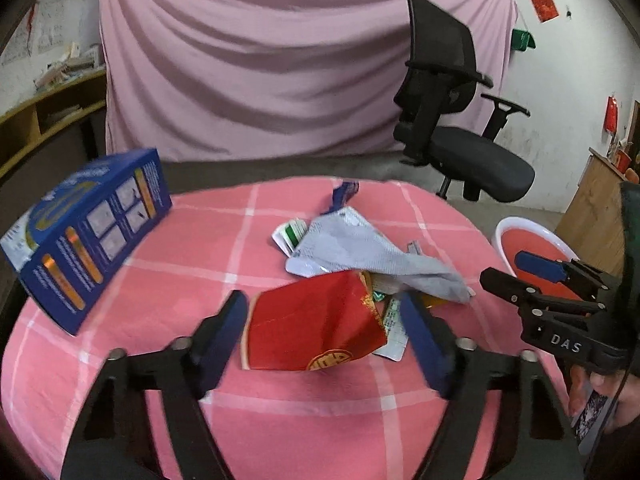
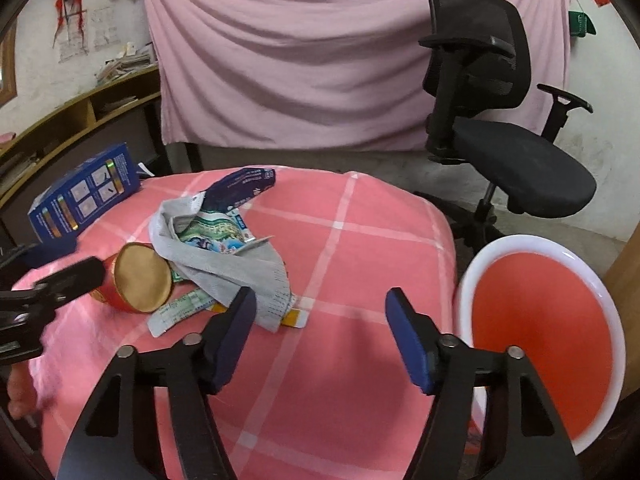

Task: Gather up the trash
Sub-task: 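Close the left gripper on the red paper cup while the right gripper grasps the grey cloth, then lift the red cup and grey cloth and carry both over the basin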

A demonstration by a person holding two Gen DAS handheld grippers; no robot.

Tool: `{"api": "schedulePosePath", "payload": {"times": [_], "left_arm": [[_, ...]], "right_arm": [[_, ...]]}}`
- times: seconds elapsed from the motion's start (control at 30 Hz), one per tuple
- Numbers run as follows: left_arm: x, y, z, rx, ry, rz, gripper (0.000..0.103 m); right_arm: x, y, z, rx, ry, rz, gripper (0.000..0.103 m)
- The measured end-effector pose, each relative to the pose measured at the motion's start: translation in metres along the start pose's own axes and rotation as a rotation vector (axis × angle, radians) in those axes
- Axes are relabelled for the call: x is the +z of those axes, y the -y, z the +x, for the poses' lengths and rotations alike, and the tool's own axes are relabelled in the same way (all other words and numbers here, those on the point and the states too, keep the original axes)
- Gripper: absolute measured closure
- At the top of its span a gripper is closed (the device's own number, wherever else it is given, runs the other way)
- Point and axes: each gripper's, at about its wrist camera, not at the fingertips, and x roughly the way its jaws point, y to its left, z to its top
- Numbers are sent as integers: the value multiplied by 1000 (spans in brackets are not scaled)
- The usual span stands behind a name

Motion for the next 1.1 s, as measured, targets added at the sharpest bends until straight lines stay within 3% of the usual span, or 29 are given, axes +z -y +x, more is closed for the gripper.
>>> {"api": "schedulePosePath", "payload": {"times": [0.03, 0.23, 0.53, 0.57, 0.6, 0.63, 0.83, 1.1], "left_arm": [[0, -1, 4, -5, -26, -2, 51], [-4, -13, 4, -58, -72, -8, 78], [-8, -33, -16, -71, -59, -27, 87], [-9, -33, -17, -68, -53, -26, 89], [-9, -35, -19, -60, -52, -25, 99], [-10, -37, -19, -59, -62, -28, 102], [-12, -44, -19, -80, -80, -73, 102], [-14, -38, -22, -61, -61, -52, 103]], "right_arm": [[1, -2, 1, 5, -2, -5, 41], [8, -17, 7, 78, -4, -59, 41], [24, -53, 30, 176, -18, -195, 42], [24, -55, 34, 177, -33, -207, 45], [23, -58, 39, 181, -54, -219, 61], [21, -60, 42, 184, -67, -224, 73], [14, -65, 38, 184, -80, -240, 90], [10, -58, 17, 219, -2, -184, 95]]}}
